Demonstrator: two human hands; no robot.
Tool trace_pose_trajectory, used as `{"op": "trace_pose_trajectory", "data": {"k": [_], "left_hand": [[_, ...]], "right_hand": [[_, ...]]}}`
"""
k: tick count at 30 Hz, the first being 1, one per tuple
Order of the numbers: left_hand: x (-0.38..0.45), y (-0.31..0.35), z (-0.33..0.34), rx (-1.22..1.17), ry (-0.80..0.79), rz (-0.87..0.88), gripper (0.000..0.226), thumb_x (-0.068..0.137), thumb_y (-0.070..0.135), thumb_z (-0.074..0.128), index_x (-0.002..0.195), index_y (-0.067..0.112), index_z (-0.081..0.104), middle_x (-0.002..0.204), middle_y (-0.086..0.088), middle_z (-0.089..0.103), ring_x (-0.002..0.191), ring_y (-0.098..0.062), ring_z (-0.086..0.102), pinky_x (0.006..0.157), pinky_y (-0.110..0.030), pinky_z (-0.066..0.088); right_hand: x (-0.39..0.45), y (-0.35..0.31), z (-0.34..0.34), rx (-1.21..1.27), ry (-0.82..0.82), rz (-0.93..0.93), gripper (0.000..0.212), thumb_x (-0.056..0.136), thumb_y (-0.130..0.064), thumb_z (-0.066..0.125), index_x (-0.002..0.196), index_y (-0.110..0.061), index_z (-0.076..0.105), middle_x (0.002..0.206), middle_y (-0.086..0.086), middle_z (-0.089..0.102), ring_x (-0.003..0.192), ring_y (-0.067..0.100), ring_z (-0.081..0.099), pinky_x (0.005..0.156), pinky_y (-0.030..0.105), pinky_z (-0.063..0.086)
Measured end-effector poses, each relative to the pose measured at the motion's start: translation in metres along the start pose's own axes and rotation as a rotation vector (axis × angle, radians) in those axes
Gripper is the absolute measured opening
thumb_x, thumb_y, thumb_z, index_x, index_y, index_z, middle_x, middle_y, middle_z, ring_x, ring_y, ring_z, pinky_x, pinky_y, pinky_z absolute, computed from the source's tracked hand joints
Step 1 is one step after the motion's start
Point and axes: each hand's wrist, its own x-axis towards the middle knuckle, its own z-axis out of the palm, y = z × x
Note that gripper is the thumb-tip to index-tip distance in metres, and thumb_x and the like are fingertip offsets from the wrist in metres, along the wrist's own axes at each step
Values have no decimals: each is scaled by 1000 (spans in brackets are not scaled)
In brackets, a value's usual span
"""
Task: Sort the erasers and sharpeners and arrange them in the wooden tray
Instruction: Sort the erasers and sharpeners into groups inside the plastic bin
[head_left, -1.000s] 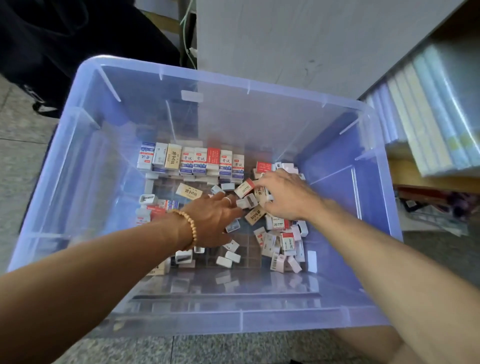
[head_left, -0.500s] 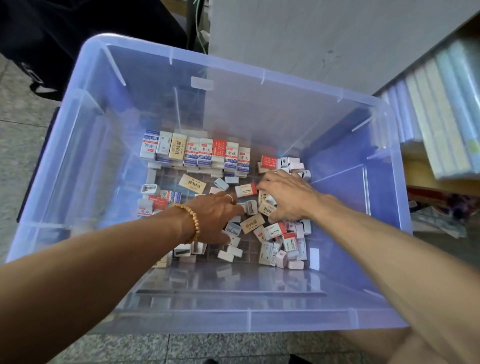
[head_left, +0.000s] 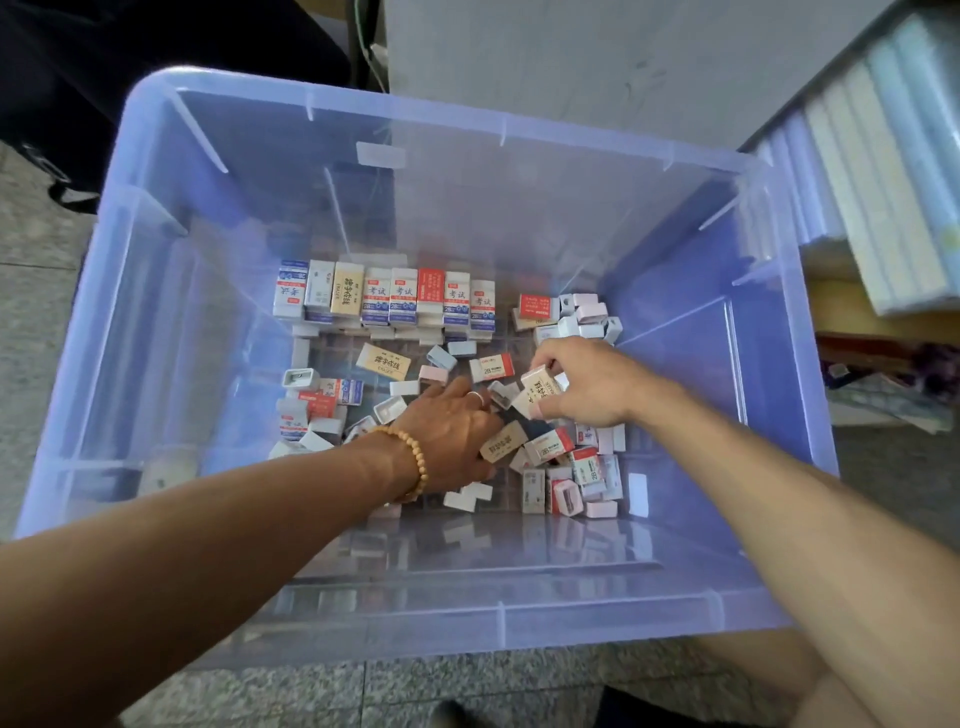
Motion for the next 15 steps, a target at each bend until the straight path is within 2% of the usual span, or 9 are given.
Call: {"op": "trace_pose_trajectory", "data": {"k": [2,4,7,8,12,15], "left_hand": [[1,5,1,60,-4,-20,54,90,51,57,134,20,51,135,-6,52,123,-26,40,104,-41,36],[3,9,3,101,12,-28,51,91,49,57,133,20,52,136,-7,51,124,-26,40,103,-41,35],[6,11,3,95,59,-47,44,90,47,56,125,21,55,130,-3,57,118,-24,44,100,-40,36],[6,12,2,90,68,-55,42,89,47,57,123,22,56,127,-2,57,116,-23,45,98,-40,36],[5,14,0,70,38,-119,42,82,44,62,116,20,54,123,-1,56,115,-22,43,95,-39,35],[5,15,-1,52,25,-149,37,81,42,64,109,20,54,120,-1,57,115,-22,42,95,-39,35]], "right_hand": [[-5,1,-5,119,22,52,45,82,-26,81,121,-20,58,112,0,64,99,20,64,92,37,51],[-5,1,-9,223,75,84,45,82,-25,81,121,-16,61,111,2,64,99,21,64,87,35,52],[-1,4,-11,385,149,116,29,84,-22,79,108,-18,62,90,-2,62,84,16,62,71,29,48],[1,5,-11,435,176,129,24,85,-21,78,101,-17,61,86,-2,62,79,16,62,69,29,48],[10,11,-10,669,246,207,22,86,-22,77,101,-9,68,94,7,72,78,20,68,75,37,55],[17,9,-8,927,236,254,16,87,-16,76,98,-8,67,96,10,74,76,16,72,67,29,55]]}}
